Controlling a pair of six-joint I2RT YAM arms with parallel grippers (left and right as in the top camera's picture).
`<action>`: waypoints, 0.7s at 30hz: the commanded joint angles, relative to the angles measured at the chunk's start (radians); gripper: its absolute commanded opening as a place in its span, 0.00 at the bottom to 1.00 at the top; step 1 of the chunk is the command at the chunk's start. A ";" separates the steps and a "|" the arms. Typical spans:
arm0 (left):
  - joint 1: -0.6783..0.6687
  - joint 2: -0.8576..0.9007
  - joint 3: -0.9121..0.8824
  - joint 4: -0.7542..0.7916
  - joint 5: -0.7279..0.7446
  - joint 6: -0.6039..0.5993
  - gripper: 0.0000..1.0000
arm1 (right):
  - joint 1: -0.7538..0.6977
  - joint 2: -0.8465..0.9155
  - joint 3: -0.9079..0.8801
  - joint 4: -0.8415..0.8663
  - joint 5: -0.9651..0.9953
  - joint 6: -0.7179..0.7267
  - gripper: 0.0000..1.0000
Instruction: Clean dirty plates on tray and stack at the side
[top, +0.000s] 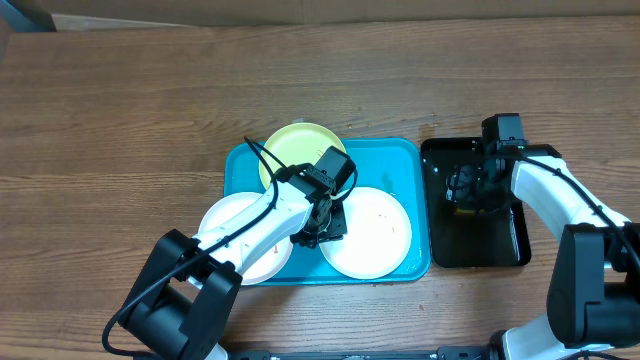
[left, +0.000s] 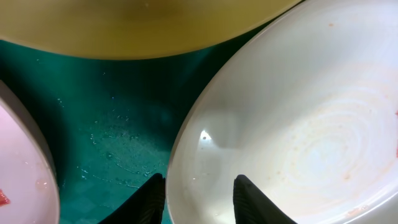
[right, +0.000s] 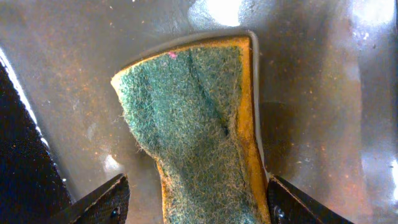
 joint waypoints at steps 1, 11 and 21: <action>-0.004 0.014 -0.014 0.000 -0.010 0.004 0.37 | -0.003 0.003 0.005 0.010 0.006 0.000 0.72; -0.003 0.019 -0.013 -0.008 -0.010 0.025 0.27 | -0.003 0.003 -0.009 0.016 0.005 0.000 0.60; 0.000 0.019 -0.013 -0.005 -0.010 0.073 0.22 | -0.003 0.003 -0.010 0.007 0.005 0.000 0.53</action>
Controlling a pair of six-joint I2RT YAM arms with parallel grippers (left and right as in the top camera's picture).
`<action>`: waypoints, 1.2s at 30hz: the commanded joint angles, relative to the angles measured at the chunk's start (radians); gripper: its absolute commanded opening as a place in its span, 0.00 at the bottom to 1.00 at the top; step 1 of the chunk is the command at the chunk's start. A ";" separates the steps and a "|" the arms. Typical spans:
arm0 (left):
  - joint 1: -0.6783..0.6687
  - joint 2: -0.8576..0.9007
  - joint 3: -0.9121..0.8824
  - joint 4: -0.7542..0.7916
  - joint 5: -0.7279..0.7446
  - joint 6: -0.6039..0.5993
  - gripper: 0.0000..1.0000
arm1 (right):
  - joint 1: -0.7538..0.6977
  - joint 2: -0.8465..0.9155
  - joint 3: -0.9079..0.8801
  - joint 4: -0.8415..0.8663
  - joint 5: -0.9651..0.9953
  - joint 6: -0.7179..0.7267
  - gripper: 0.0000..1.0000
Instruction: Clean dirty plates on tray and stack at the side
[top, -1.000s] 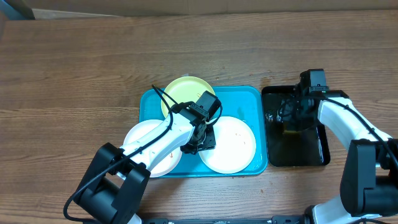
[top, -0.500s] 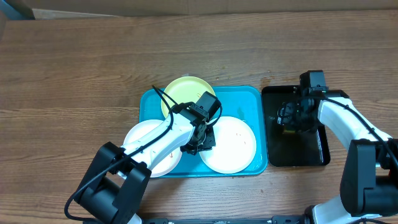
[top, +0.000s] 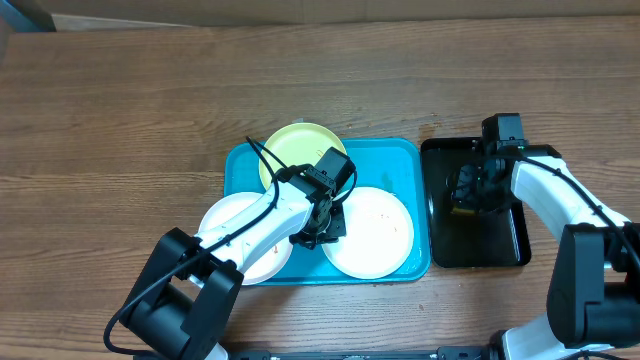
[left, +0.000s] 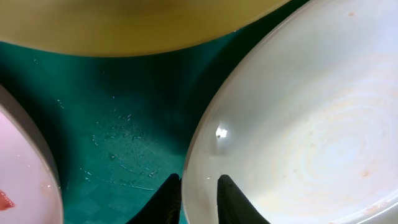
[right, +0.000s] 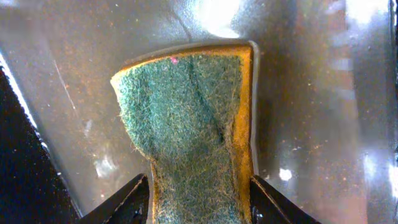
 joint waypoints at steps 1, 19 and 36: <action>0.000 0.013 -0.010 0.003 -0.010 0.052 0.22 | -0.003 0.003 -0.008 -0.004 0.002 -0.001 0.53; 0.000 0.014 -0.008 -0.036 -0.004 0.121 0.22 | -0.003 0.003 -0.008 -0.008 0.002 -0.001 0.53; 0.060 0.060 -0.005 -0.031 0.051 0.120 0.17 | -0.003 0.003 -0.008 0.018 0.002 -0.001 0.54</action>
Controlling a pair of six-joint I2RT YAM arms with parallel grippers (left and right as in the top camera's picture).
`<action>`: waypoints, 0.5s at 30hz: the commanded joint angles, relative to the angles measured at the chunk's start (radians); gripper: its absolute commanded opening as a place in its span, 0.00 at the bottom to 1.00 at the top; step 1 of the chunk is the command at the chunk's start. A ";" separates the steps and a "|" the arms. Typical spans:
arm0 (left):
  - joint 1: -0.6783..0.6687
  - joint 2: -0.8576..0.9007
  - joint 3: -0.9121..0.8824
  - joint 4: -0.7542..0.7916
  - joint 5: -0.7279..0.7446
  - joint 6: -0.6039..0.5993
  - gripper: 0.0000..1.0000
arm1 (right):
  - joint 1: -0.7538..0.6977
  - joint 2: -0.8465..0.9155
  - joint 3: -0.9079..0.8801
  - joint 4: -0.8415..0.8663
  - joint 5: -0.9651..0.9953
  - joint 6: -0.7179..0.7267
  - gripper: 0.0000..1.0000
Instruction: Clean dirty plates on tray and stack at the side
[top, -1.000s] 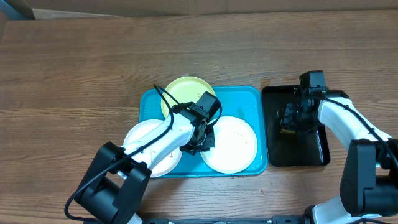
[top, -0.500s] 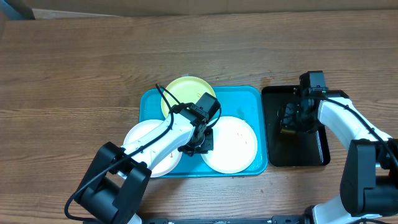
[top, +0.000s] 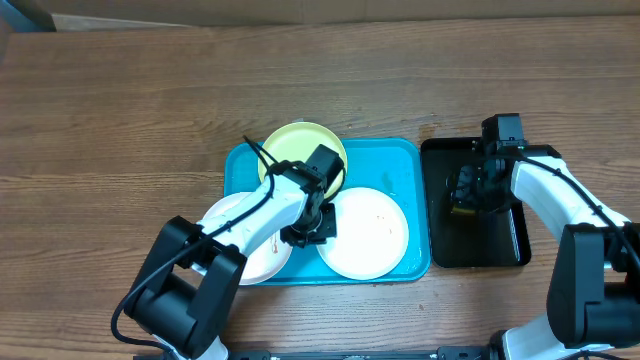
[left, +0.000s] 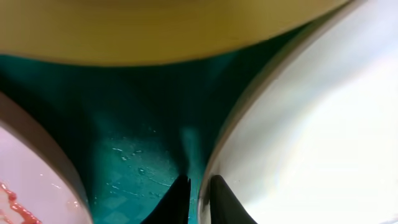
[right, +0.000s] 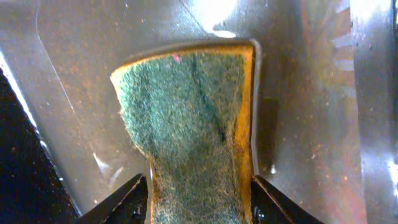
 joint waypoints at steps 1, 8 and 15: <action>0.003 0.013 -0.005 0.001 0.013 0.007 0.19 | -0.003 0.003 -0.007 0.012 0.002 -0.001 0.54; 0.003 0.013 -0.005 0.002 0.014 0.006 0.19 | -0.003 0.003 -0.007 0.011 0.002 -0.001 0.54; 0.003 0.012 -0.005 0.005 0.020 0.006 0.04 | -0.003 0.003 -0.007 0.015 0.002 -0.001 0.62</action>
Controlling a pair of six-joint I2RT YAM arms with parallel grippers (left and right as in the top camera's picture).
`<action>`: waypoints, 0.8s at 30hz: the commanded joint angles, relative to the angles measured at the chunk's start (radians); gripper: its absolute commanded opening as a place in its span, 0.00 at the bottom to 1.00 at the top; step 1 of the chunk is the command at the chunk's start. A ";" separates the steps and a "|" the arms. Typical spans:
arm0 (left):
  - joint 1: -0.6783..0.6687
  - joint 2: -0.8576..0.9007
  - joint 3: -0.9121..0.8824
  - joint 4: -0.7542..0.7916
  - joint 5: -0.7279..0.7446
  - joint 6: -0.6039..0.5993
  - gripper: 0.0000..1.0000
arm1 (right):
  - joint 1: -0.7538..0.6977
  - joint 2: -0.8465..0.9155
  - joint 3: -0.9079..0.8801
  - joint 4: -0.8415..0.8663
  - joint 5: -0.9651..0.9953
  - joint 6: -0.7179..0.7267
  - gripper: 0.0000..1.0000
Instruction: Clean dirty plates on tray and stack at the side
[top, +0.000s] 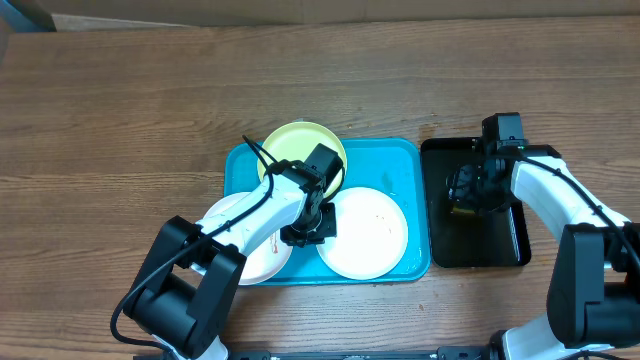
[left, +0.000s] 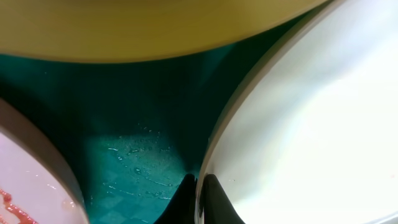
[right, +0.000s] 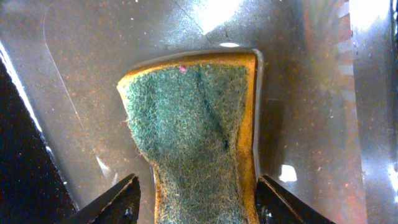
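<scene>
On the blue tray lie a yellow plate, a red-stained white plate and a faintly stained white plate. My left gripper is shut on the left rim of that stained plate, one finger on each side, as the left wrist view shows at the gripper. The green-and-yellow sponge lies in the wet black tray. My right gripper stands around the sponge, open, with a thin gap at each finger.
The black tray sits just right of the blue tray on a wooden table. The yellow plate and the red-stained plate flank my left gripper closely. Water drops lie on the tray floor.
My left fingers have drawn tighter together on the white plate's rim. My right fingers have spread slightly, so they no longer press the sponge's sides. Plates and sponge have kept their places.
First my left gripper straddled the white plate's rim, open, and my right stood wide open around the sponge. Then both had narrowed, the right one pressing the sponge. Later the left arm and plate sat slightly further left. Now the left pinches the rim and the right has loosened.
</scene>
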 joint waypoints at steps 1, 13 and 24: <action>0.002 0.012 -0.005 0.003 0.008 0.001 0.05 | -0.003 0.003 -0.007 0.006 0.002 -0.001 0.62; -0.001 0.006 -0.001 0.010 0.007 0.001 0.12 | -0.003 0.003 -0.007 0.006 0.002 -0.001 0.63; -0.001 0.004 0.013 -0.014 -0.002 0.008 0.12 | -0.003 0.003 -0.007 0.012 0.002 -0.001 0.64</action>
